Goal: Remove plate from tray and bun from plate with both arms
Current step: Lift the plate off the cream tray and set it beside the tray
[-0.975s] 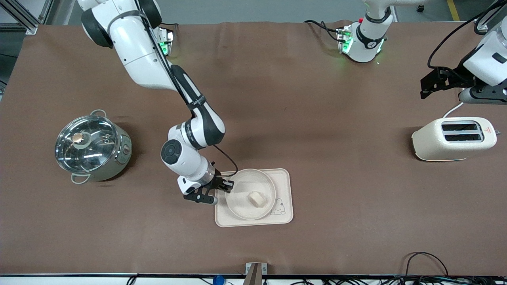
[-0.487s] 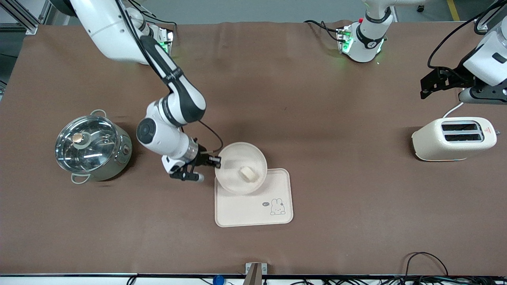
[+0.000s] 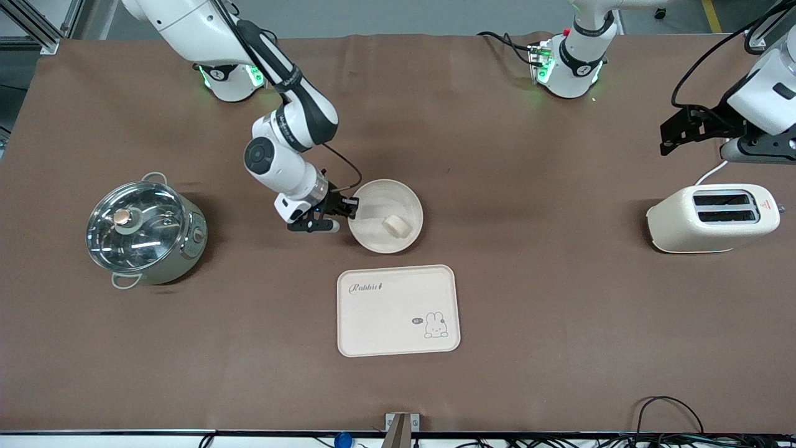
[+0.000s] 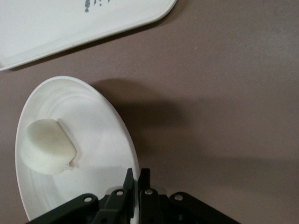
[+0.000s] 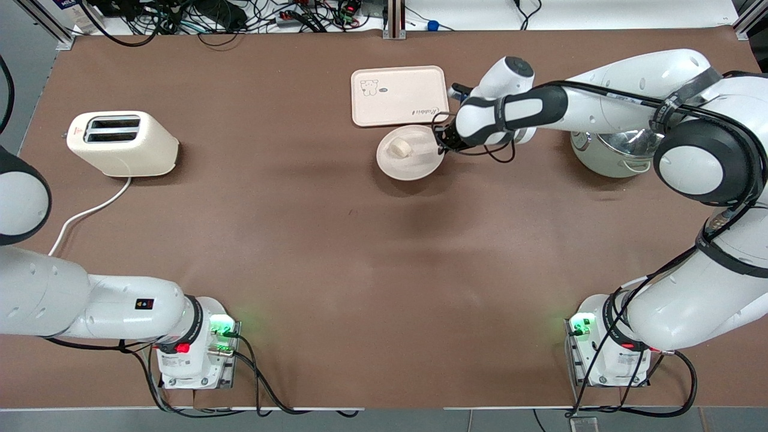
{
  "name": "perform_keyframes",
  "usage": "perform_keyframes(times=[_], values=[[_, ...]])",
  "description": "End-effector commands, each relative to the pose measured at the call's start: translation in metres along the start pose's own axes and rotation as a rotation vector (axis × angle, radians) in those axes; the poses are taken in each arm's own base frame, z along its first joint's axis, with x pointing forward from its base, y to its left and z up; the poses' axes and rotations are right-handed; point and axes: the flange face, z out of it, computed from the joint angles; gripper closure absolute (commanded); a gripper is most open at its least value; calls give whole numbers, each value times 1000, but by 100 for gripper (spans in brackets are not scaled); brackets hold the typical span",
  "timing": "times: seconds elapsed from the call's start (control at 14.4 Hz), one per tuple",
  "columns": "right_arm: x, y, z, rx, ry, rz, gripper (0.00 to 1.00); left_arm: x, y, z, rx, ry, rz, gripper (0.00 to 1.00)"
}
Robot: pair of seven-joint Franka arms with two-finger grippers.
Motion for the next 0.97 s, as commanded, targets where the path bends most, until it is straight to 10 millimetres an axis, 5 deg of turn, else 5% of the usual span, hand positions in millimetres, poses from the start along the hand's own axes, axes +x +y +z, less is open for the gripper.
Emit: perform_keyframes(times=[0.0,0.56,0.63,0.7,0.77,0.91], values=[[-6,-2,-2,23,42,-7,100,-1,-1,-6,-12,-3,4,0],[1,12,41,25,77,-5,97,-1,-2,-6,-12,-3,4,0],[3,12,40,28,80,4,75,-1,-1,-5,-12,-4,4,0],[3,12,39,28,80,8,25,0,0,-3,-14,-9,-2,0],[2,13,40,26,76,12,6,5,6,4,-16,-20,-2,0],[4,15,39,26,74,22,0,17,25,20,-21,-34,-3,0]])
